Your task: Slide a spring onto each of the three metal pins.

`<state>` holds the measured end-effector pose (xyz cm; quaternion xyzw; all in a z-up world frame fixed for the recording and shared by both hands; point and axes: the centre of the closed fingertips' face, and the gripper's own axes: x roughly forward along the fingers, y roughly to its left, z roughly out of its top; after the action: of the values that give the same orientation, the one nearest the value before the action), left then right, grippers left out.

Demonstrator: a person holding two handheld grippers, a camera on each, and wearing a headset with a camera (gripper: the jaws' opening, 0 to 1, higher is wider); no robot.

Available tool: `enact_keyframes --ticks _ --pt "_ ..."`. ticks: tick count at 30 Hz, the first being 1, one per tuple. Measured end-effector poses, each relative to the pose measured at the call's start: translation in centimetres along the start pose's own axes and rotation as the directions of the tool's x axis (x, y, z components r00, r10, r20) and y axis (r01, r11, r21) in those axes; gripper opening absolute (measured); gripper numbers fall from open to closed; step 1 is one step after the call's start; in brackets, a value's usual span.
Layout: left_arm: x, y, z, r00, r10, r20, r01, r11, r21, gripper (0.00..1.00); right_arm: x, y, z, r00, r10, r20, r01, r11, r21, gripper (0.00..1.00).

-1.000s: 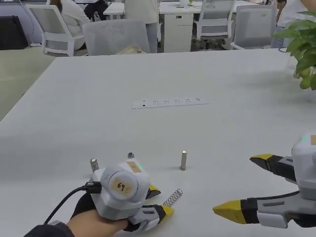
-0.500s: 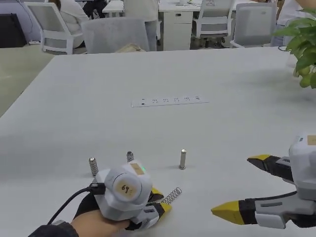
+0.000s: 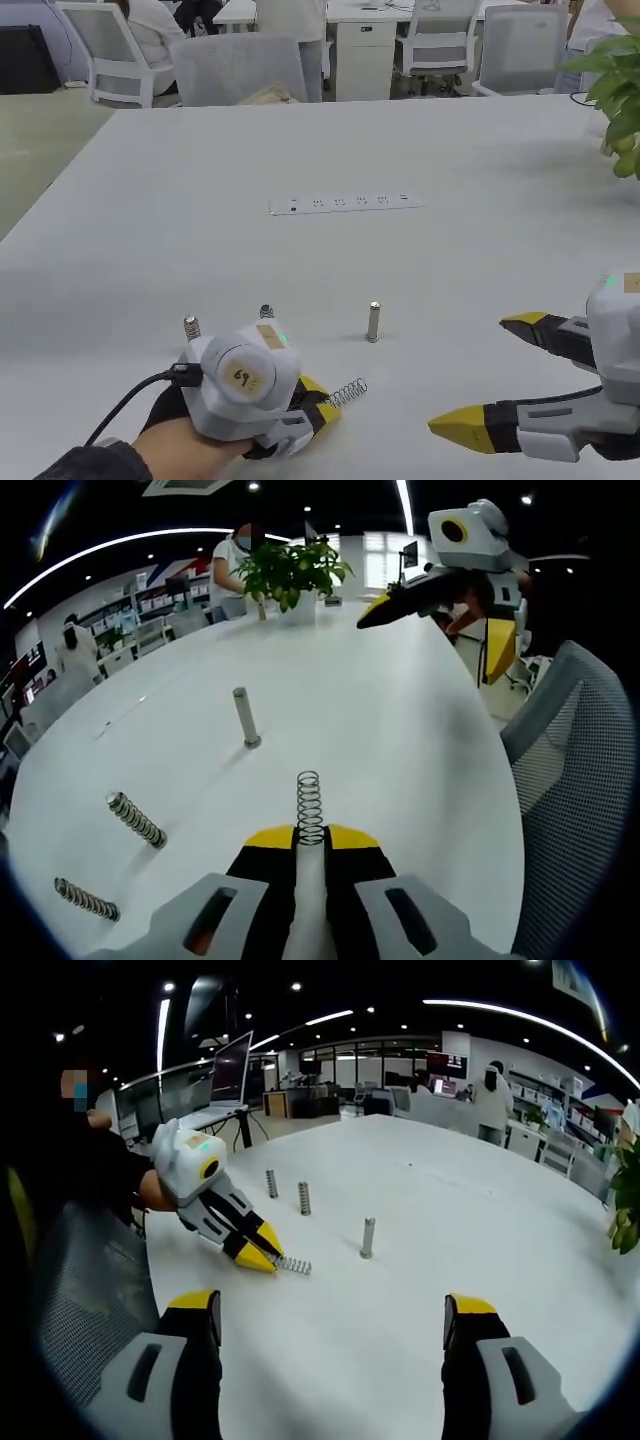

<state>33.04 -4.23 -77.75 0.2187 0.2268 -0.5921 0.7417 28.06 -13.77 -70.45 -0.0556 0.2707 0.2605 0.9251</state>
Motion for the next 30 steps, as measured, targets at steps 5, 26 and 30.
enact_keyframes --ticks 5,26,30 --pt "-0.8 0.1 0.3 0.9999 -0.006 0.012 0.006 1.0 0.013 0.02 0.0 0.1 0.2 1.0 0.007 0.004 -0.007 1.0 -0.002 0.9" --pt "-3.5 -0.9 2.1 0.9961 -0.057 0.068 0.053 0.997 0.064 0.02 1.0 1.5 1.3 0.9979 0.065 -0.001 -0.064 0.997 -0.043 0.83" --pt "-4.0 -1.0 2.7 0.9945 -0.062 0.084 0.056 0.996 0.067 0.02 1.4 1.8 1.7 0.9967 0.082 -0.002 -0.082 0.995 -0.054 0.81"
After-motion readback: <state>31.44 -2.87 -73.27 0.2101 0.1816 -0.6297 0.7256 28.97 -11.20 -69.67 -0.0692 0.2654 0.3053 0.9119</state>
